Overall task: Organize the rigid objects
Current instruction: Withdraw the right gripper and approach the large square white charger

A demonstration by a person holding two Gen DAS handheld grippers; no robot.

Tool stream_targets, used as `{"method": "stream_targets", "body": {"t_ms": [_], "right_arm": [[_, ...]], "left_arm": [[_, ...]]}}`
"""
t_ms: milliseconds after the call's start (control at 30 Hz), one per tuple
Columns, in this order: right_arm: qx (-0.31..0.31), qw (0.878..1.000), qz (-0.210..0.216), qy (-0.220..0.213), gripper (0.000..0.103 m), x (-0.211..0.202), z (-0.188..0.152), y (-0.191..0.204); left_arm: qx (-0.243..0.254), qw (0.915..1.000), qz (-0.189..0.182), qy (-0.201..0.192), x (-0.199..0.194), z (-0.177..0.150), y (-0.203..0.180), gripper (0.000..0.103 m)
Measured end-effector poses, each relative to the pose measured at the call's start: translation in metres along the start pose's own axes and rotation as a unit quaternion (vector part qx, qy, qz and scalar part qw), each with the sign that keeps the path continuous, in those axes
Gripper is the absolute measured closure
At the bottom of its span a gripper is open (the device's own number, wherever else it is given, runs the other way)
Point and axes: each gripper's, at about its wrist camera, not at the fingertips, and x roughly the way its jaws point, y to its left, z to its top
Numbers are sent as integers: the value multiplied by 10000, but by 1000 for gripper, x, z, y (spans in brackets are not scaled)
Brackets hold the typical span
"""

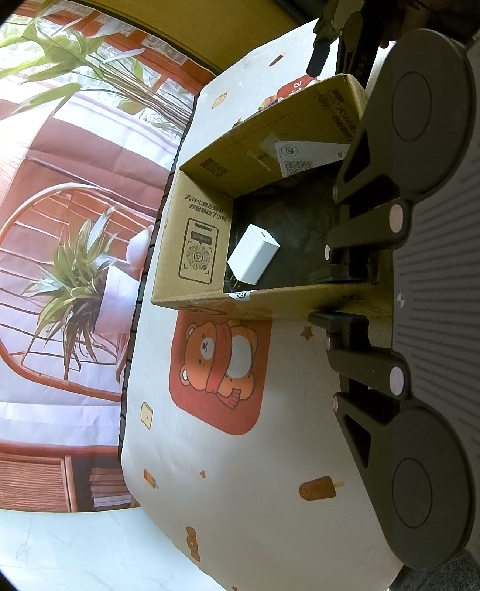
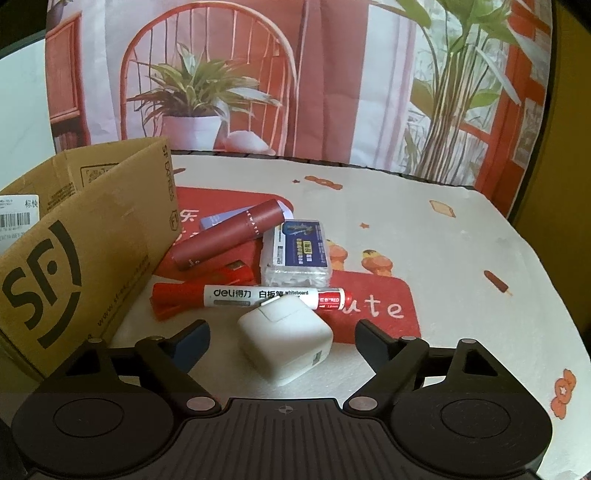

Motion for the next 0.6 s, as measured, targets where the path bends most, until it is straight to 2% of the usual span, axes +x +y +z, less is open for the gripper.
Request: {"method": "stream_targets", "body": {"t_ms": [167,367,600], "right_arm": [[-19,10000,-1,18,23,3,-1,2],[12,10000,-34,47,32,6,-2,0],[26,10000,-29,86,38,9,-2,-1]], "left_arm": [[3,10000,1,-1,0,0,0,86],[-1,10000,1,-2,0,0,0,86],[-1,10000,2,-2,0,0,0,86]]}}
